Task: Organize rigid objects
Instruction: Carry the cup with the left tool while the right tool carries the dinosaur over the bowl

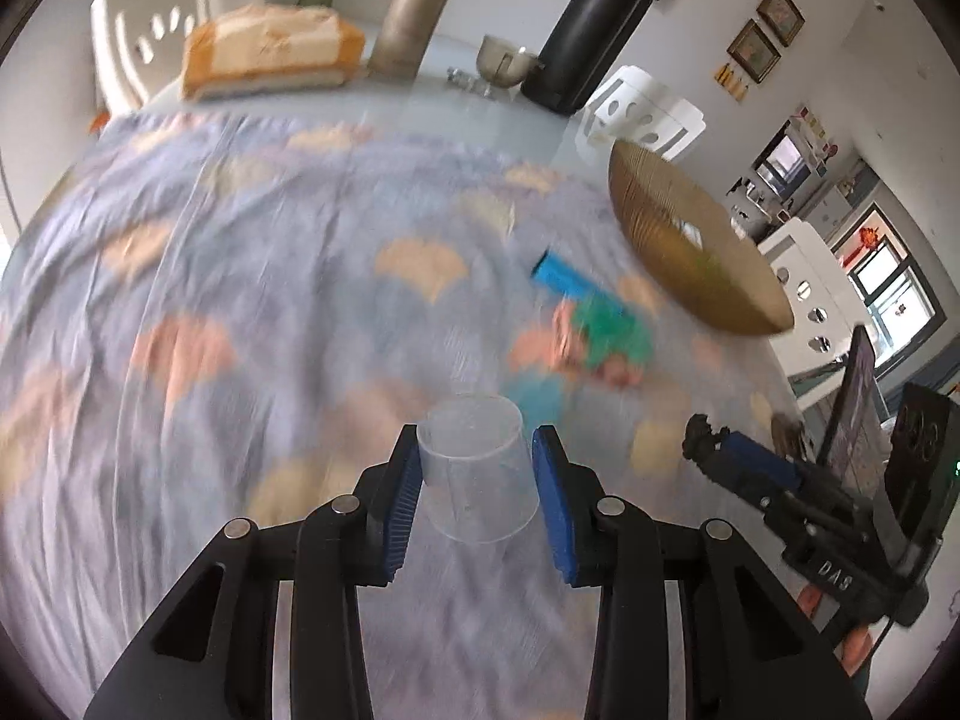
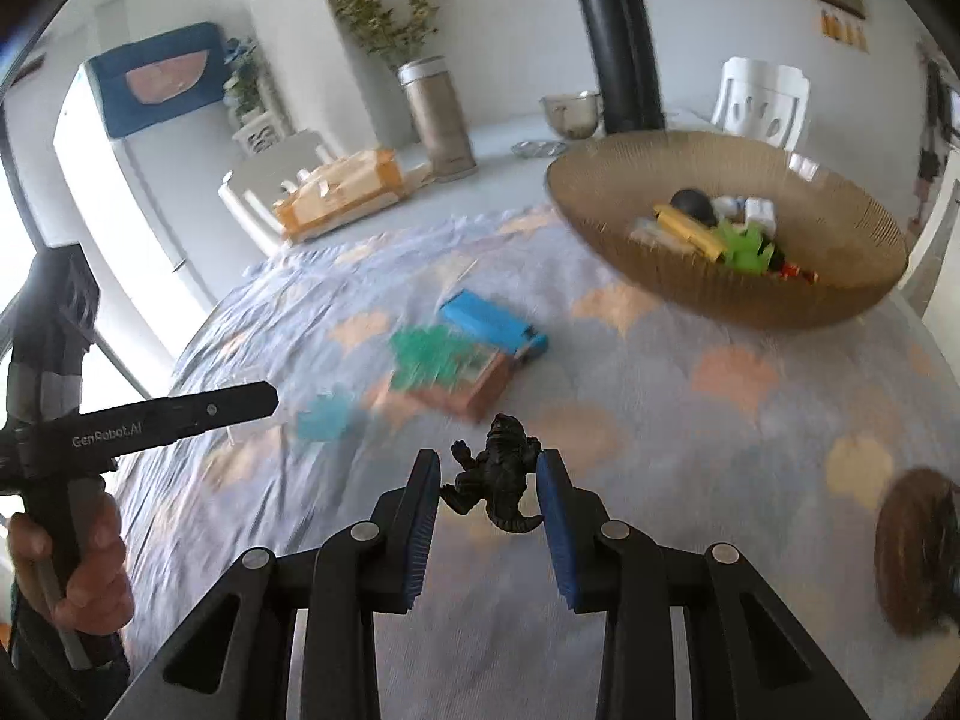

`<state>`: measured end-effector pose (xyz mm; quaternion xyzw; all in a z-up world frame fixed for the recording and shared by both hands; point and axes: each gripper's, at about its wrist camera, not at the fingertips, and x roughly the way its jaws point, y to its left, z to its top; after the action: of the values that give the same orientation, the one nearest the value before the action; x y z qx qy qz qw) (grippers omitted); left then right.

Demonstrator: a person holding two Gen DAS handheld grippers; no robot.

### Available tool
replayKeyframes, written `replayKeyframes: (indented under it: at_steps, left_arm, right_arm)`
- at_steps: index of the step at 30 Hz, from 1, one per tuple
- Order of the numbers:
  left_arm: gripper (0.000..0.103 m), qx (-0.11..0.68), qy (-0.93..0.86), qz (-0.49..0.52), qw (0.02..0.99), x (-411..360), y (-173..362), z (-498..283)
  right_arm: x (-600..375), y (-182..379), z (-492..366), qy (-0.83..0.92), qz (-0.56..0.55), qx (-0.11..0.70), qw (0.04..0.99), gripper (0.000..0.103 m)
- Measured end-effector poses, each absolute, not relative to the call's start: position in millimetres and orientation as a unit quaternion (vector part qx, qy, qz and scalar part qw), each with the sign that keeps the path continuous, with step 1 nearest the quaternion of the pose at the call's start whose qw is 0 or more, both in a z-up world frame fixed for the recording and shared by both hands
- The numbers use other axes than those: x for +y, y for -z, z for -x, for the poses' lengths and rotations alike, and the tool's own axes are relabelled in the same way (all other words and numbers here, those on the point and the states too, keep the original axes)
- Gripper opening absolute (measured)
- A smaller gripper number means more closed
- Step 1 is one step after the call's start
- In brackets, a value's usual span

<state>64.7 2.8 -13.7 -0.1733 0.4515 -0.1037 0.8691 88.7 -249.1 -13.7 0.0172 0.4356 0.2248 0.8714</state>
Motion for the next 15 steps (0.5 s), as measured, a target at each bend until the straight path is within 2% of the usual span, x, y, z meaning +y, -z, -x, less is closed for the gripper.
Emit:
replayKeyframes:
  at_steps: [2,9,11,15]
  left_arm:
    - [0.034,0.452,0.106,0.171,0.869,5,22,-52]
    - [0.035,0.439,0.108,0.035,0.891,-29,24,-18]
    - [0.043,0.445,0.115,0.035,0.887,-31,28,-18]
    - [0.047,0.445,0.113,0.041,0.888,-27,29,-20]
  right_arm:
    - [-245,18,-76,-0.225,0.008,0.434,0.873,0.032]
    - [-231,25,-62,-0.214,0.075,0.419,0.879,0.032]
    - [-230,25,-62,-0.215,0.080,0.418,0.879,0.032]
    - [-233,30,-69,-0.216,0.070,0.436,0.871,0.038]
